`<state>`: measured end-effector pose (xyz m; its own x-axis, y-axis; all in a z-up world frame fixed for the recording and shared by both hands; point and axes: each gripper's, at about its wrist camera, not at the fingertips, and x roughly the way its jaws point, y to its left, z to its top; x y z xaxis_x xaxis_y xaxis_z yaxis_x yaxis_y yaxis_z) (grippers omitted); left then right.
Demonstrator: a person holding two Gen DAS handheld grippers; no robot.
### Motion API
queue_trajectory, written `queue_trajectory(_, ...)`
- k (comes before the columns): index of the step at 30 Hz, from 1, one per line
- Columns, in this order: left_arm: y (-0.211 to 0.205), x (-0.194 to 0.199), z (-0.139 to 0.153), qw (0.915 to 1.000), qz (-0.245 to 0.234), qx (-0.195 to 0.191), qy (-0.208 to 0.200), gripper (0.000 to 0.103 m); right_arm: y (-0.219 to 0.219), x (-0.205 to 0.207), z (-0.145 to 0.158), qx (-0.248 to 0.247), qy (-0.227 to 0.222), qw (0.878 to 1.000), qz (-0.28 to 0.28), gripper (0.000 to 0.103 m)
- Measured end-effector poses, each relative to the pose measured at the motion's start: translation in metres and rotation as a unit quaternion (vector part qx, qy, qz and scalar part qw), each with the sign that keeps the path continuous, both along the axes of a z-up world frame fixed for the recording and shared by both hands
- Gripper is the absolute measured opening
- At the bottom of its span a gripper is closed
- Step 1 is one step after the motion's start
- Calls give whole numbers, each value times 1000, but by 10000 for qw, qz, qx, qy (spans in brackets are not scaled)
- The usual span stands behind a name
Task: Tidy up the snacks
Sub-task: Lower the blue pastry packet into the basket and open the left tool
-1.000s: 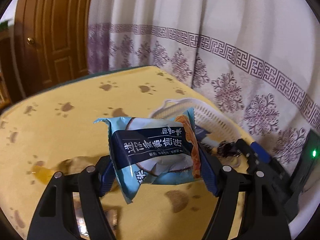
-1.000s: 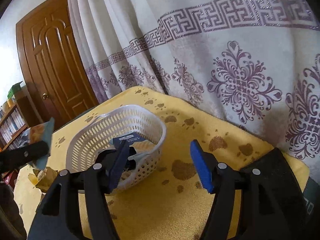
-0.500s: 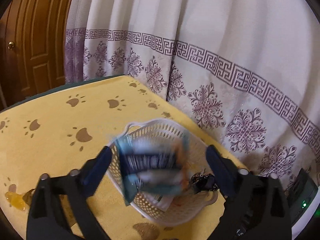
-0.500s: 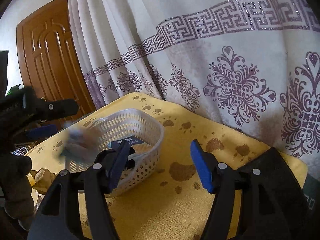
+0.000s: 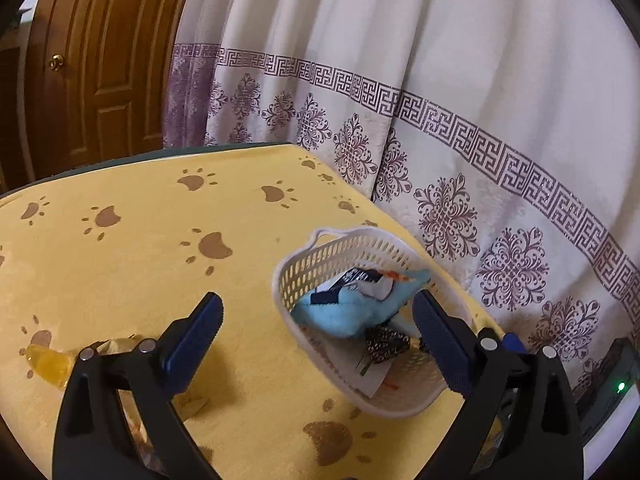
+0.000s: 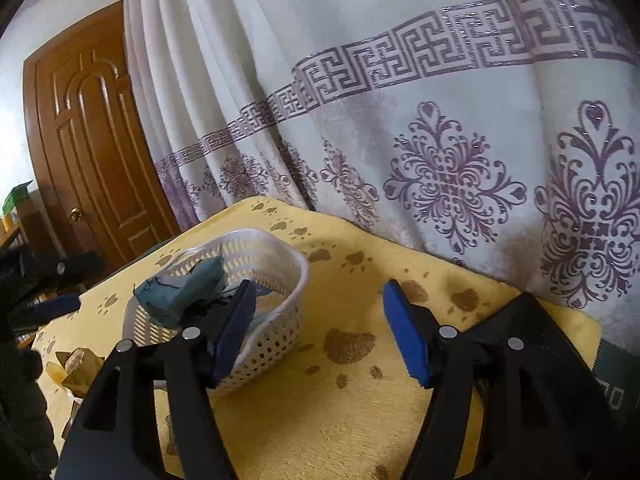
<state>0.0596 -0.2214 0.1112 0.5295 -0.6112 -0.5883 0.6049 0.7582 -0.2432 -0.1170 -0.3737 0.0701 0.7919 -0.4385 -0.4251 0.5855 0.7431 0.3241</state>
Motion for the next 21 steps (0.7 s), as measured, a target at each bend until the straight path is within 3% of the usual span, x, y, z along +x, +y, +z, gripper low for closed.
queue_trajectory(6, 16, -9, -7, 9997, 209, 113, 45, 95, 4, -4, 4, -8, -33, 10000, 1, 72)
queue_trajectory(21, 48, -11, -15, 9940, 854, 653, 198, 96, 38, 4, 17, -131, 37, 9981, 595, 72)
